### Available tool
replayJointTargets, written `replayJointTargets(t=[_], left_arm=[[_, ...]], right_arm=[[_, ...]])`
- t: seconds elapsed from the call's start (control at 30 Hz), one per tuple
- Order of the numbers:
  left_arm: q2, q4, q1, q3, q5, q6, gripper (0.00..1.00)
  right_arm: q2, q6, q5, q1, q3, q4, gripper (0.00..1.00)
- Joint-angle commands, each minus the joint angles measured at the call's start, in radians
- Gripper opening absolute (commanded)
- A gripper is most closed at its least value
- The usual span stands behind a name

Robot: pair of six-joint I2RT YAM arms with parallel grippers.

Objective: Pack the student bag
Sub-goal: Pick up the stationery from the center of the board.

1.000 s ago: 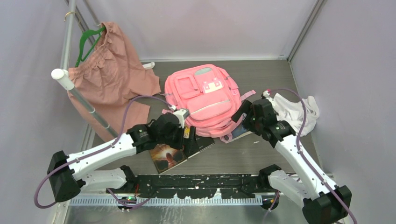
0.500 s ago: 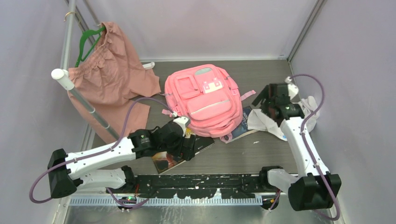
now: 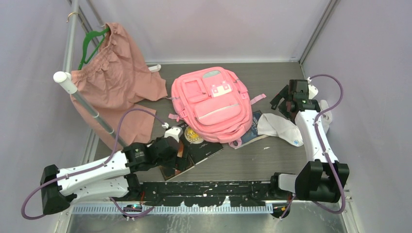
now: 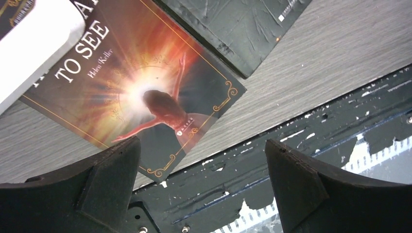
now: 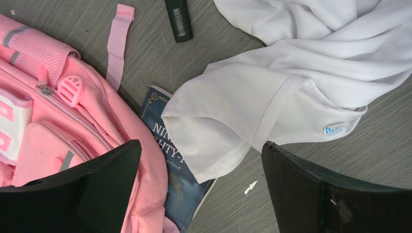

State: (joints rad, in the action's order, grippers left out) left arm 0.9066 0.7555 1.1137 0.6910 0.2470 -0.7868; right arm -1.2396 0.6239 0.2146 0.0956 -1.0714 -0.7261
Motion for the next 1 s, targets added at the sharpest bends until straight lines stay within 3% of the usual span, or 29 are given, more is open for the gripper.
replayJointTargets(t=[0.0,0.1,0.23,0.4,0.5,0.73,0.97], left_arm=[[-0.012,-0.036,0.004,0.044,0.111,0.022,1.0],[0.028,-0.01,0.004,0.099,0.196,0.077,1.0],[0.065,-0.078,0.005,0.139,0.21,0.163,1.0],[0.066,-0.079,0.004,0.176,0.197,0.184,1.0],[0.028,-0.048,0.004,0.166,0.227,0.138,0.99],[-0.098,0.009,0.004,0.15,0.214,0.112,1.0],[-0.069,0.042,0.004,0.175,0.213,0.111,1.0]], right_arm=[[-0.054,-0.09,-0.011,-0.002,-0.048,0.061,1.0],[-0.197,-0.139,0.023,-0.001,-0.183,0.026,0.97],[-0.433,-0.16,0.002,0.013,-0.386,-0.018,0.92],[-0.676,-0.172,0.001,0.017,-0.566,-0.037,0.73],[-0.784,-0.177,0.002,0.029,-0.649,-0.055,0.7],[-0.901,-0.185,0.023,0.06,-0.668,-0.052,0.64],[-0.933,-0.178,0.001,0.066,-0.634,-0.027,0.43]])
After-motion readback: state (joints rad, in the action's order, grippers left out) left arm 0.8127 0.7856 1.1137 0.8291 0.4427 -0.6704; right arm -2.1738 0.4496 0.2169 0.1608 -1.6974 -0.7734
